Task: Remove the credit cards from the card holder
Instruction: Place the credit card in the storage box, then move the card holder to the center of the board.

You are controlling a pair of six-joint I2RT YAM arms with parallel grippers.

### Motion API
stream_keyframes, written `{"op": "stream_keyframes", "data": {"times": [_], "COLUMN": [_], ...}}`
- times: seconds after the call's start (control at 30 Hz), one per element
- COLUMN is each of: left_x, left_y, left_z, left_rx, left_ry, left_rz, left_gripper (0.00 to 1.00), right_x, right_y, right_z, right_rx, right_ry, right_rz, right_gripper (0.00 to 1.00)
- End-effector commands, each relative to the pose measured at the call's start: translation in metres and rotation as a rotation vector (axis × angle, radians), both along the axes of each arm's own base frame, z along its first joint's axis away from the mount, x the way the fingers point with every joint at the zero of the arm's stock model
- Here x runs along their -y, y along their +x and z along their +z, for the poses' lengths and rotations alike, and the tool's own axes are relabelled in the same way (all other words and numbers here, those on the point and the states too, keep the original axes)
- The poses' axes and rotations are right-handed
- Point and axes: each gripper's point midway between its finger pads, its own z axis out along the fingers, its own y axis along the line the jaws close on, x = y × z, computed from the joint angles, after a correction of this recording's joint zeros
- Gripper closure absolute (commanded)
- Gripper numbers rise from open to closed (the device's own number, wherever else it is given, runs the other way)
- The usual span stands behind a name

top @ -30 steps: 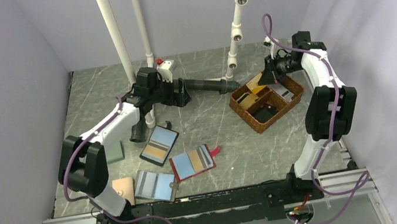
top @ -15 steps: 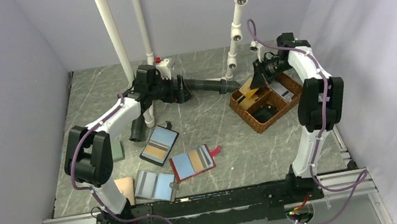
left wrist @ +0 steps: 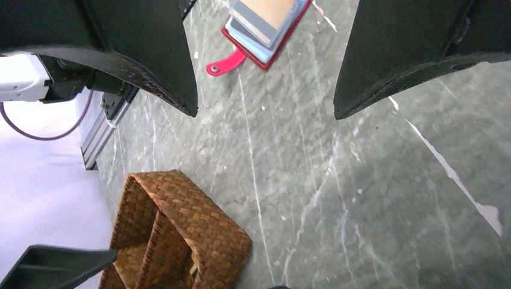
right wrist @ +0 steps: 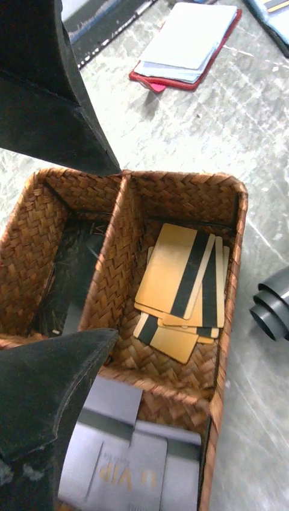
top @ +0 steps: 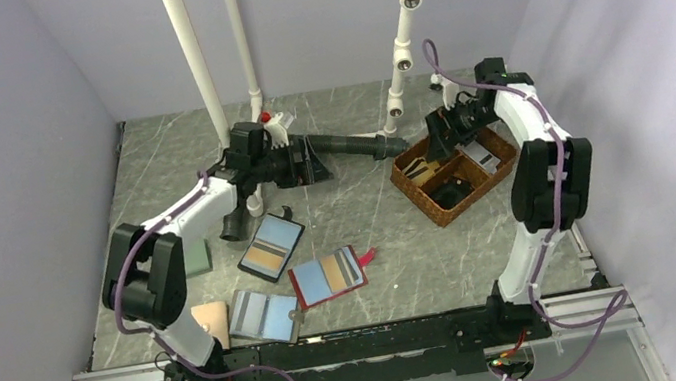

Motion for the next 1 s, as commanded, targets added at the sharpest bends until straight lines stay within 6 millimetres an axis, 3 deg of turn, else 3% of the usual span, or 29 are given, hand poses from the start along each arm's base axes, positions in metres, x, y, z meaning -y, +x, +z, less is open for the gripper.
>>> {"op": "stream_keyframes", "data": {"times": [0.0, 0.23, 0.3, 0.4, 0.53, 0.63, 0.8, 0.97], "left_x": [0.014, 0.032, 0.027, 0.011, -0.011, -0.041, -0.064, -0.066], "left_y": [-0.033, -0.107, -0.127, -0.152, -0.187, -0.202, -0.222, -0.222], "left_z": [0.028, 0.034, 0.031, 0.020, 0.006, -0.020, -0.047, -0.047], "left_rx": [0.030, 0.052, 0.052, -0.005, -0.083, -0.190, -0.307, -0.316], "left_ry": [-0.031, 0.060, 0.074, 0.065, 0.102, 0.156, 0.149, 0.159], "left_rz": [-0.050, -0.098, -0.085, -0.016, 0.066, 0.219, 0.324, 0.341], "left_gripper": [0.13, 0.13, 0.13, 0.13, 0.13, 0.13, 0.18, 0.17], "right_x": [0.002, -0.020, -0.030, -0.058, -0.072, -0.072, -0.089, -0.106], "right_y": [0.001, -0.057, -0.081, -0.140, -0.181, -0.189, -0.201, -0.202], "right_z": [0.058, 0.092, 0.085, 0.073, 0.071, 0.067, 0.061, 0.047], "right_rx": [0.243, 0.431, 0.349, 0.209, 0.182, 0.154, 0.122, 0.095], "right_ry": [-0.023, 0.001, 0.078, 0.203, 0.221, 0.218, 0.253, 0.225], "right_rz": [0.024, 0.133, 0.065, 0.217, 0.303, 0.288, 0.319, 0.365], "right_gripper": [0.00, 0.00, 0.00, 0.00, 0.01, 0.01, 0.04, 0.06]}}
